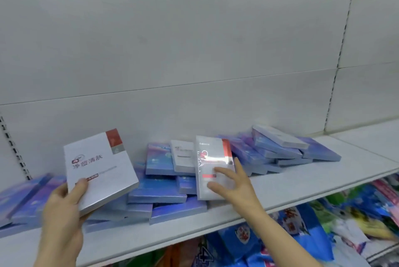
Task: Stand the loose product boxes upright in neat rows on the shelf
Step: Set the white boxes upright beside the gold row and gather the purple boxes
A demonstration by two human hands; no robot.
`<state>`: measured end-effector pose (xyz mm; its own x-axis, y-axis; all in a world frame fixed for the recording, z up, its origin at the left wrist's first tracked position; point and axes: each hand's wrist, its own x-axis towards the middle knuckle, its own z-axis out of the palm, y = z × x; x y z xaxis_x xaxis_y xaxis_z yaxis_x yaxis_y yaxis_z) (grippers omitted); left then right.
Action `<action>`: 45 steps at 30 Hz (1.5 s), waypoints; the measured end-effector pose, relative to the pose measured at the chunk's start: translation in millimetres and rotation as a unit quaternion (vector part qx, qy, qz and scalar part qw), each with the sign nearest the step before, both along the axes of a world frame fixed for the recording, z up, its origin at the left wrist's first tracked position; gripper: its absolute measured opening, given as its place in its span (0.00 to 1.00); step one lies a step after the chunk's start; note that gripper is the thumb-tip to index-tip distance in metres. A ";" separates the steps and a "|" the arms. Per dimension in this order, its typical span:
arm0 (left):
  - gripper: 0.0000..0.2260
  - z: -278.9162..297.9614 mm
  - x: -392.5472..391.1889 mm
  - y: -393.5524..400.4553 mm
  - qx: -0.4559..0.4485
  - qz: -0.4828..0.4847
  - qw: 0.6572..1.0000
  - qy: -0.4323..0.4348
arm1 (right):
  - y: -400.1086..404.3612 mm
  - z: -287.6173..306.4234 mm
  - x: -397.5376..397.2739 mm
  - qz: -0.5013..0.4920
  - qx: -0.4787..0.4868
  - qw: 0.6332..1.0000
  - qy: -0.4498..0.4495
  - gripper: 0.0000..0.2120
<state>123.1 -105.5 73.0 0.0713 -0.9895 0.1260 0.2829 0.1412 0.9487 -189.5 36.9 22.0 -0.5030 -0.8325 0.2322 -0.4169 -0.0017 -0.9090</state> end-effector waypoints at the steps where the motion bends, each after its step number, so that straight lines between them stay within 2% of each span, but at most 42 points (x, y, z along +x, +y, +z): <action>1: 0.13 -1.6 -1.6 2.5 -0.001 -0.001 1.000 -0.002 | -1.3 4.5 -1.4 -0.011 0.002 1.000 -0.028 0.22; 2: 0.14 -4.8 -4.4 2.1 -0.001 0.003 1.000 -0.001 | -6.5 4.7 -5.8 -0.036 0.007 0.998 -0.042 0.23; 5: 0.15 -8.7 -12.1 3.2 0.005 0.015 1.000 0.004 | -20.7 4.0 -12.2 -0.088 0.075 0.992 -0.050 0.37; 6: 0.16 -10.4 -15.3 2.5 0.007 0.014 1.000 0.004 | -23.9 1.5 -14.3 -0.095 0.092 0.990 -0.045 0.39; 10: 0.19 -13.9 -25.0 13.3 -0.011 0.012 1.000 0.012 | -17.3 -3.1 -14.0 -0.103 0.128 0.986 0.008 0.37; 12: 0.19 -14.6 -27.7 22.6 -0.033 0.015 0.999 0.013 | -13.0 -6.4 -10.5 -0.100 0.089 0.991 -0.010 0.35; 14: 0.22 -16.0 -26.3 32.5 -0.050 0.013 0.999 0.008 | -4.2 -9.2 -3.5 -0.102 0.025 0.992 -0.074 0.32; 19: 0.27 -17.1 -12.0 56.4 -0.064 0.001 0.997 0.042 | 17.2 -6.0 28.0 -0.069 -0.095 0.971 -0.210 0.29; 23: 0.26 -14.8 7.6 63.0 -0.083 -0.003 0.994 0.074 | 22.5 10.6 62.8 -0.052 -0.145 0.959 -0.237 0.28; 26: 0.27 -12.1 32.9 64.9 -0.088 -0.002 0.991 0.100 | 20.3 20.3 94.0 -0.036 -0.162 0.959 -0.228 0.28; 34: 0.26 -6.7 136.9 53.3 -0.104 0.000 0.990 0.097 | 1.4 34.6 201.6 -0.027 -0.185 0.954 -0.235 0.27; 45: 0.26 -19.3 286.7 32.9 -0.092 -0.033 0.994 0.045 | -26.6 35.5 363.1 -0.017 -0.195 0.949 -0.247 0.26</action>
